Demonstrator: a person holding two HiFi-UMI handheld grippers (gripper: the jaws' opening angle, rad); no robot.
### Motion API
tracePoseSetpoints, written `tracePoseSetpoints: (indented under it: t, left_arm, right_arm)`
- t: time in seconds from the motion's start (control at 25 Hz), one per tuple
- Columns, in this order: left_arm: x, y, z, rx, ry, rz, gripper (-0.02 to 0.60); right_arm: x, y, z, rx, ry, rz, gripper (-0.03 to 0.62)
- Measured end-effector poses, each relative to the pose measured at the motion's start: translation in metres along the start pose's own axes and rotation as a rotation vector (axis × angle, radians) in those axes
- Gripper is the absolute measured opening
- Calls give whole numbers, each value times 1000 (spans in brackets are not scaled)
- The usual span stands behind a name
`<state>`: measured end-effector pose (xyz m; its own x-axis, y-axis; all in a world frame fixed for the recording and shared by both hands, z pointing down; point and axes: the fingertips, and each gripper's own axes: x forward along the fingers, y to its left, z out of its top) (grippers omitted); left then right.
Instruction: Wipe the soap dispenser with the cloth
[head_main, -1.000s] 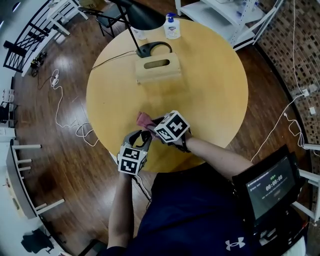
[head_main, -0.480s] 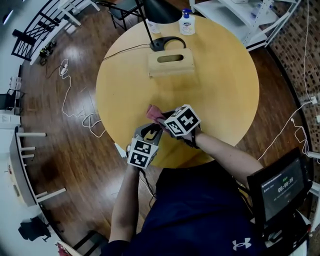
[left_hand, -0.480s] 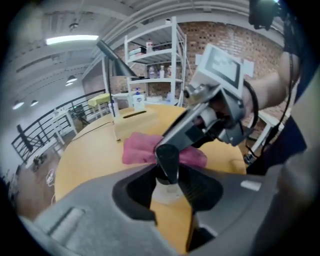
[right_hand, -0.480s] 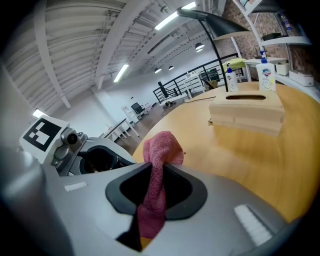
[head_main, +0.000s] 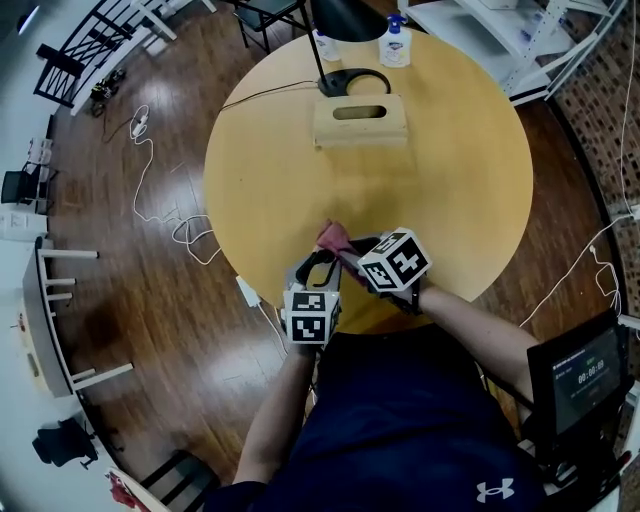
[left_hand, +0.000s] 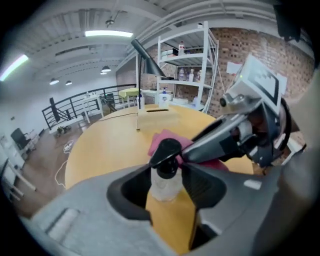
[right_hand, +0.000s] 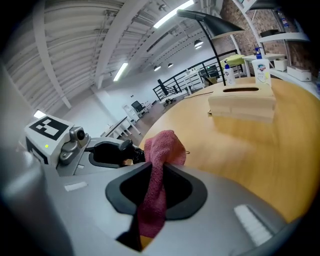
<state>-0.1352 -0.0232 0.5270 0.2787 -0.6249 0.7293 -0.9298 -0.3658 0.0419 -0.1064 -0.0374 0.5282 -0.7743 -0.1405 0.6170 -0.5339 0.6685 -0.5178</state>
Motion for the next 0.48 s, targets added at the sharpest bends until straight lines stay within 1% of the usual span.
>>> tracePoseSetpoints:
  t: [0.08, 0.16, 0.2, 0.36, 0.4, 0.44, 0.48]
  left_arm:
    - [2, 0, -1, 32, -14, 15, 167]
    - [3, 2, -1, 71, -21, -19, 146]
    - [4, 2, 0, 99, -22, -52, 132]
    - [6, 2, 2, 260, -3, -227, 132]
    - [5, 3, 0, 272, 9, -249, 135]
    - [4, 7, -2, 259, 22, -248, 147]
    - [2, 10, -4, 223, 32, -226, 179]
  right_arm:
    - [5, 0, 8, -22, 7, -15, 69]
    - [17, -5, 21, -52, 7, -20, 71]
    - [23, -8, 28, -66, 12, -17, 71]
    - [29, -10, 36, -91, 36, 4, 71]
    - [25, -7, 33, -87, 31, 7, 70]
    - [22, -5, 28, -77, 25, 10, 69]
    - [18, -3, 22, -65, 19, 12, 69]
